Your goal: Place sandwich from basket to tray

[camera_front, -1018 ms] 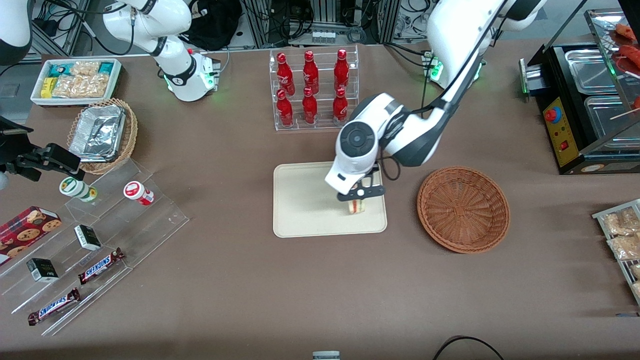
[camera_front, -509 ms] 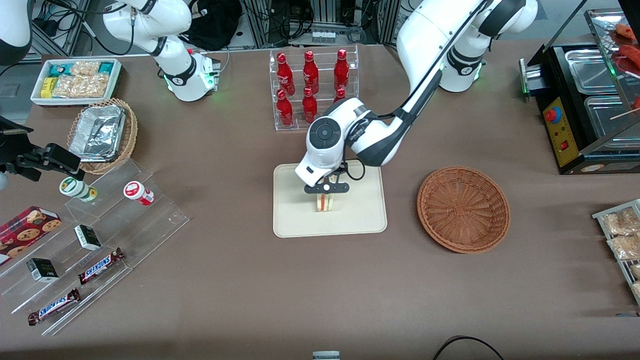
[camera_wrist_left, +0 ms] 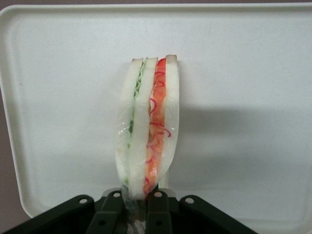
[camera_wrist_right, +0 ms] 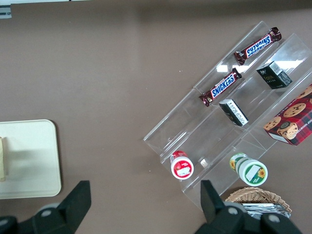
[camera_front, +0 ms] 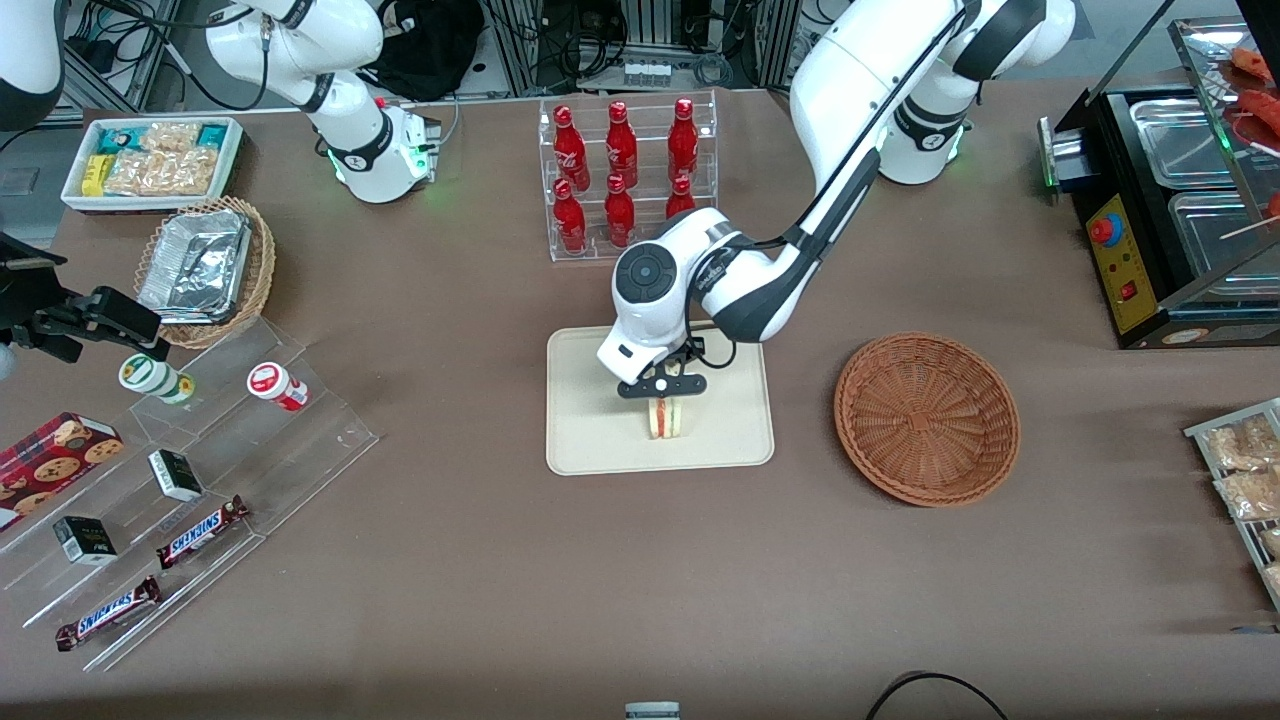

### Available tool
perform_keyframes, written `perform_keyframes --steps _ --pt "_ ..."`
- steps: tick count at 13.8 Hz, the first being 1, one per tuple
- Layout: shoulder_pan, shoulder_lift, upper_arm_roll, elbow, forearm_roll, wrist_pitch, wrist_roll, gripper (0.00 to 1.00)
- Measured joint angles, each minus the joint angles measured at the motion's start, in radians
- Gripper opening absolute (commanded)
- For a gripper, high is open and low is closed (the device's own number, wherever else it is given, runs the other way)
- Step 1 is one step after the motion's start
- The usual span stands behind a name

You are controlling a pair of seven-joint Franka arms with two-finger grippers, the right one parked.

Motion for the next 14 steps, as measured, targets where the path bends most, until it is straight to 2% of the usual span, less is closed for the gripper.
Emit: perform_keyframes --steps 2,3,9,14 --pt "0.0 0.012 0.0 0.0 0.002 0.028 -0.005 0.8" --pt "0.0 0.014 -0.001 0.0 0.002 0.034 -0.007 0.99" --pt "0.005 -0.015 0.0 0.028 -0.001 0.026 -0.041 1.0" --pt "0.077 -0.196 0.005 0.042 -0.003 -0.155 -0.112 1.0"
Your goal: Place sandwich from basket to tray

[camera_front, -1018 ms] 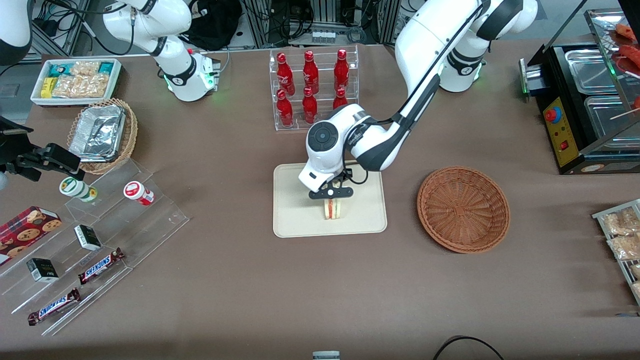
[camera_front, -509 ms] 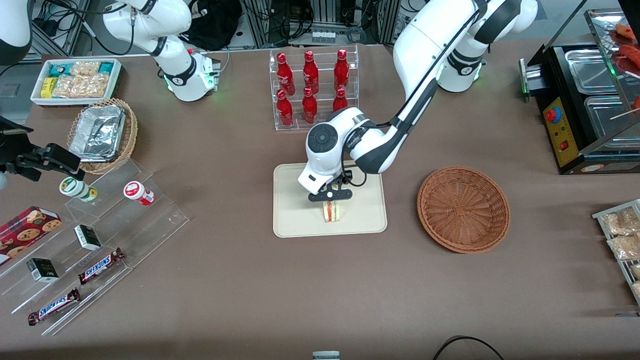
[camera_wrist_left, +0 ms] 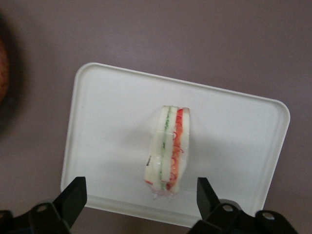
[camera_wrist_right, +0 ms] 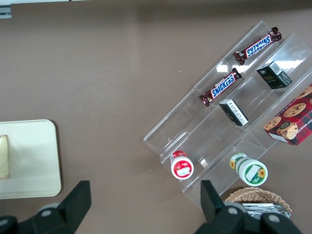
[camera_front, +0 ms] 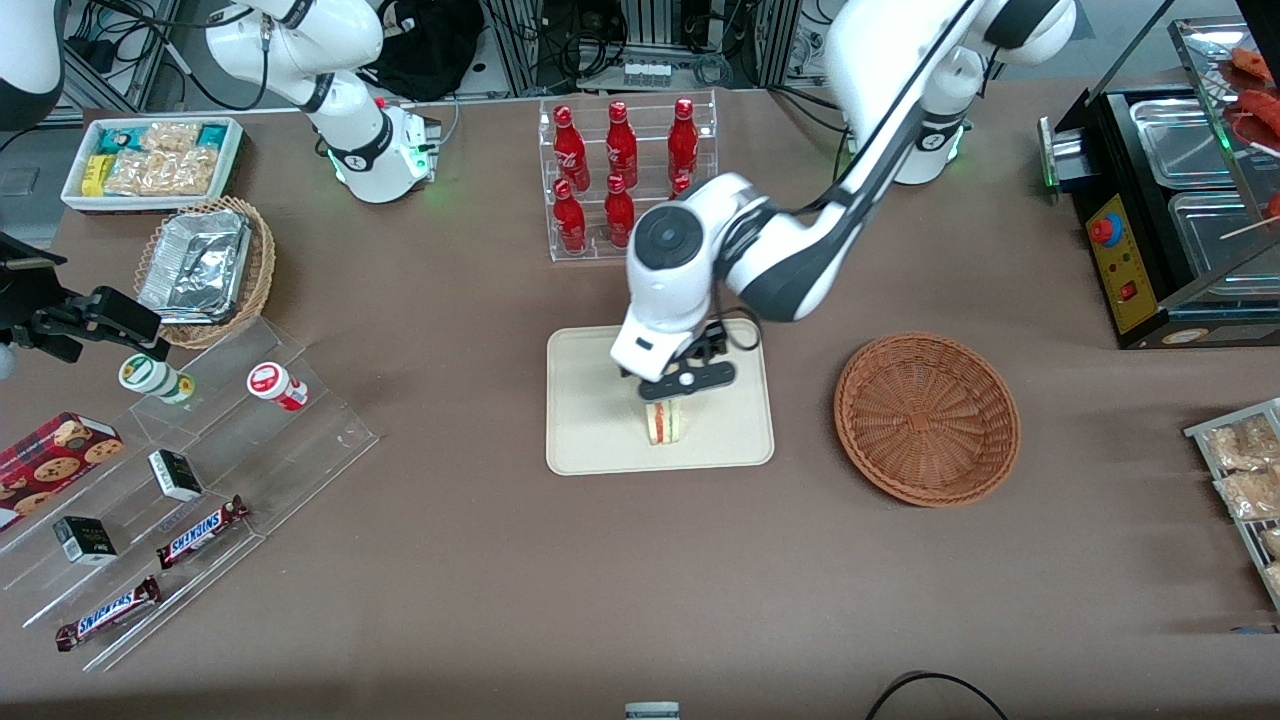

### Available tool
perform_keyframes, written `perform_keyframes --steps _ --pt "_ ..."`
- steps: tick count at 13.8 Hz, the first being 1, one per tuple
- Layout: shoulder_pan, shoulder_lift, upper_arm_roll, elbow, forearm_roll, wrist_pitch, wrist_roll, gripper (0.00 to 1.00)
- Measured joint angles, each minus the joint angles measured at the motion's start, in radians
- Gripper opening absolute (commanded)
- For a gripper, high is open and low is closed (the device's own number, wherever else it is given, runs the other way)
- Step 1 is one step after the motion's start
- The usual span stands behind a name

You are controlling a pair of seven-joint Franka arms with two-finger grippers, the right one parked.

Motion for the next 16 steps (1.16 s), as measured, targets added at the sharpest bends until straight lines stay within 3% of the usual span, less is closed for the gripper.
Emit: perform_keyframes --steps 6,16 --pt "0.186 -0.225 0.004 0.002 -0.01 -0.329 0.123 1.0" --pt "0.592 -0.413 0.01 -0.013 -0.087 -0.588 0.773 1.0"
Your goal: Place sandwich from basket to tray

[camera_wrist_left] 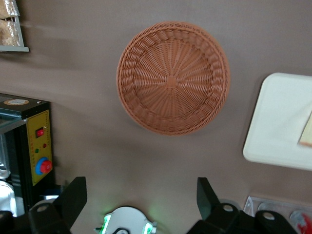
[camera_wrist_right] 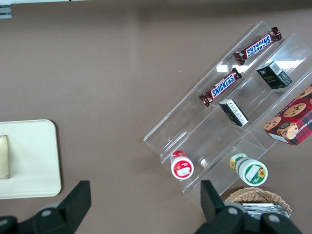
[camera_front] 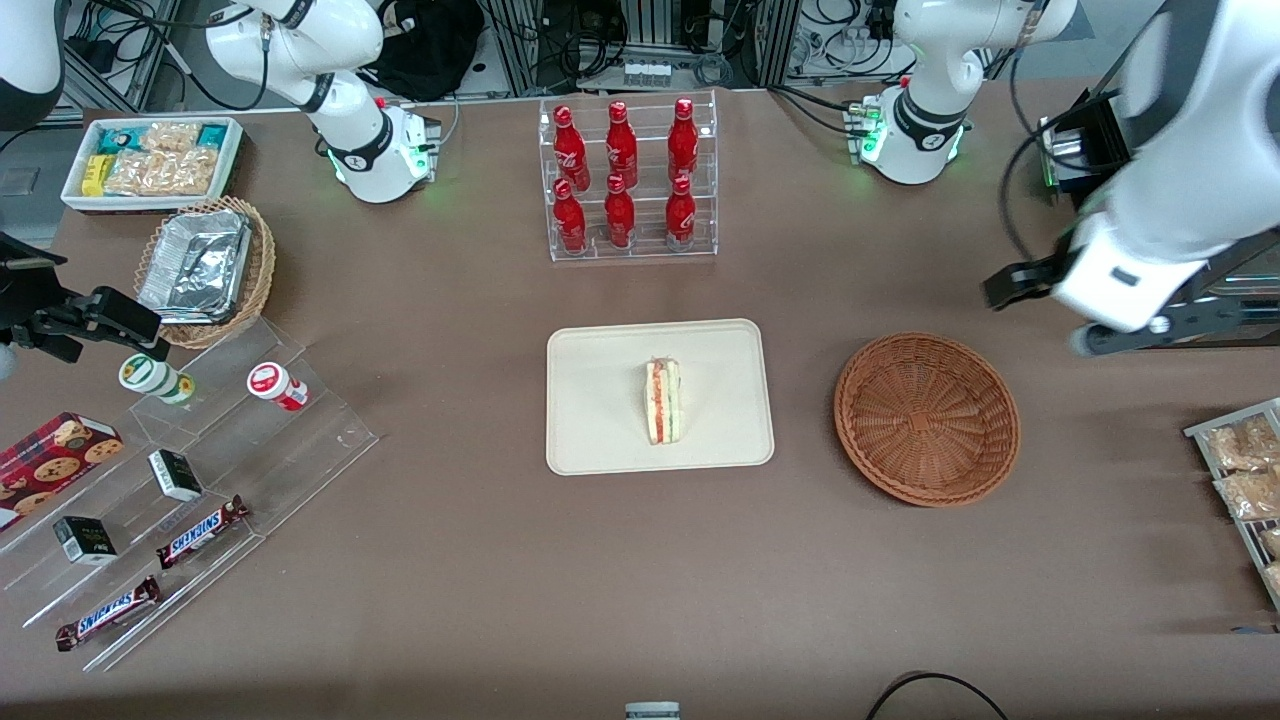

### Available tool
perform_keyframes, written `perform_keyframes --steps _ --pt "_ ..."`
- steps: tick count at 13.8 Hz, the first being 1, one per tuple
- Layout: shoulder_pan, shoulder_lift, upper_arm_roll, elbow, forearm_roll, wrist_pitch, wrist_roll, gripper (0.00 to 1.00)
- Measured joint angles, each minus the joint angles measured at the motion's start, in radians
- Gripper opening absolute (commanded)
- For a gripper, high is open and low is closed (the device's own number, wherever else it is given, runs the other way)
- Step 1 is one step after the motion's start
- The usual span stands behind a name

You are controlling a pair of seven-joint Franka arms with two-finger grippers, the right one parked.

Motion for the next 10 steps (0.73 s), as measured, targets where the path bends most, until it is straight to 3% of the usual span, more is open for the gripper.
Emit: perform_keyframes --steps 6,8,10 --pt "0.156 -0.078 0.001 -0.047 -0.05 -0.055 0.258 1.0" --pt "0.146 -0.08 0.007 -0.051 -0.051 -0.055 0.263 1.0" --pt "0.071 -0.081 0.084 -0.051 -0.052 -0.054 0.263 1.0"
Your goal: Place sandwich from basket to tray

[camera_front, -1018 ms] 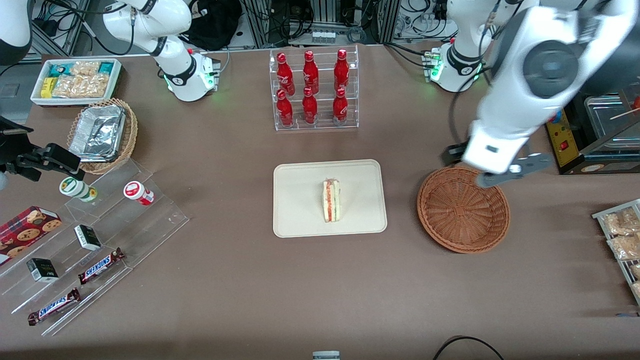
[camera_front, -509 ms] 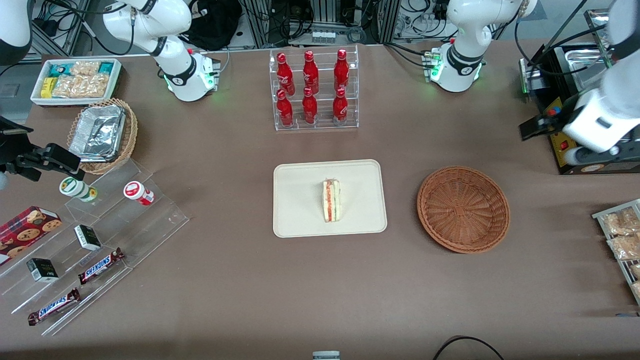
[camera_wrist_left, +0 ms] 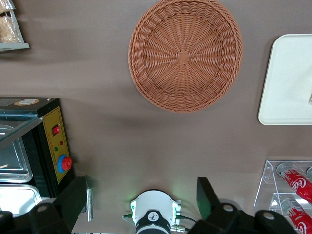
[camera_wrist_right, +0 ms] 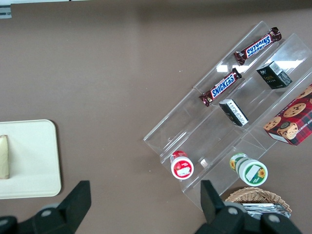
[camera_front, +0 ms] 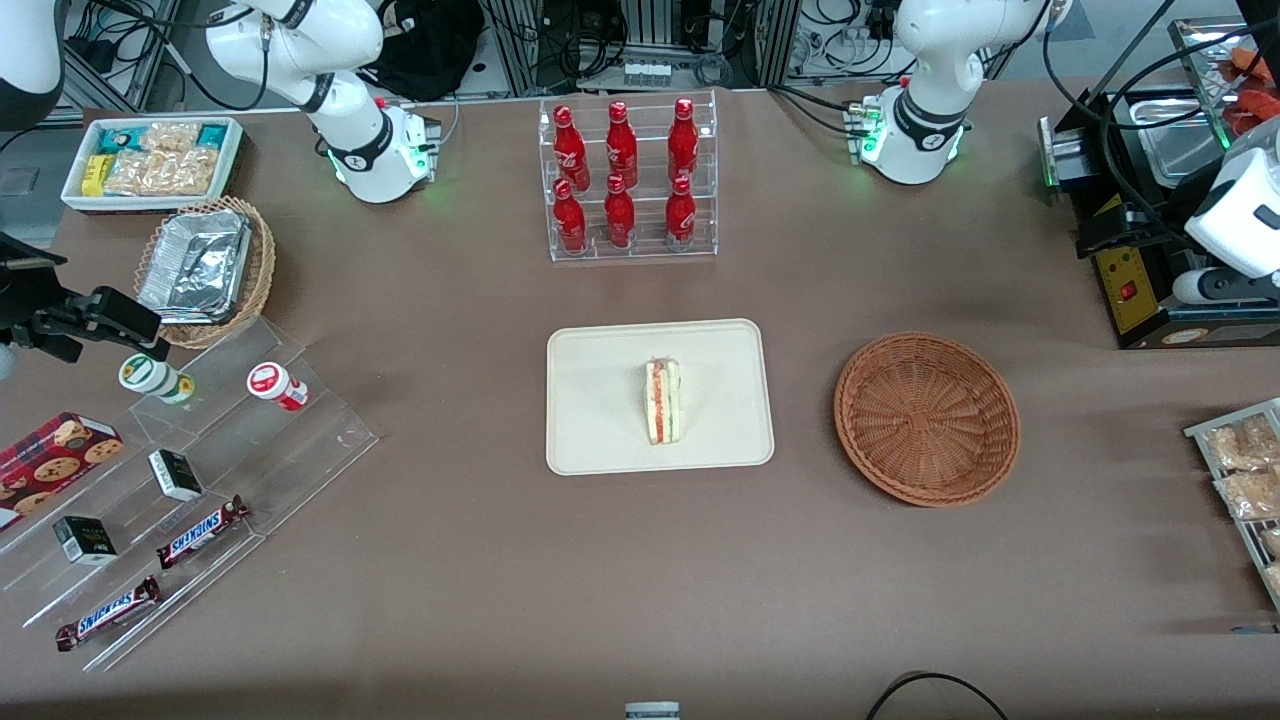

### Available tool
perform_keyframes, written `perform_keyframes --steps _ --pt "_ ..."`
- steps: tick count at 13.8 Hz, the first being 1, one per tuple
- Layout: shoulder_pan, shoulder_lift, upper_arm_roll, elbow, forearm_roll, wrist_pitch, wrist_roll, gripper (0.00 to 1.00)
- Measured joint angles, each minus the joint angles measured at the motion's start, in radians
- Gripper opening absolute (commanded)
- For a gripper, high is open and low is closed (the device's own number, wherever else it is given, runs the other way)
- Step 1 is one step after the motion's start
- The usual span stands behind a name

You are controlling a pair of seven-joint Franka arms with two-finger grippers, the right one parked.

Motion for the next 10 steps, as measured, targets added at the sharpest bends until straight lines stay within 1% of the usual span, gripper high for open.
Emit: perform_keyframes --steps 1,3,10 --pt "-0.039 -0.001 0.047 0.0 0.0 0.001 0.0 1.0" --pt "-0.067 -0.002 0.085 0.004 0.0 0.011 0.003 1.0" --pt "-0.068 -0.001 0.089 0.021 0.0 0.056 0.004 1.0"
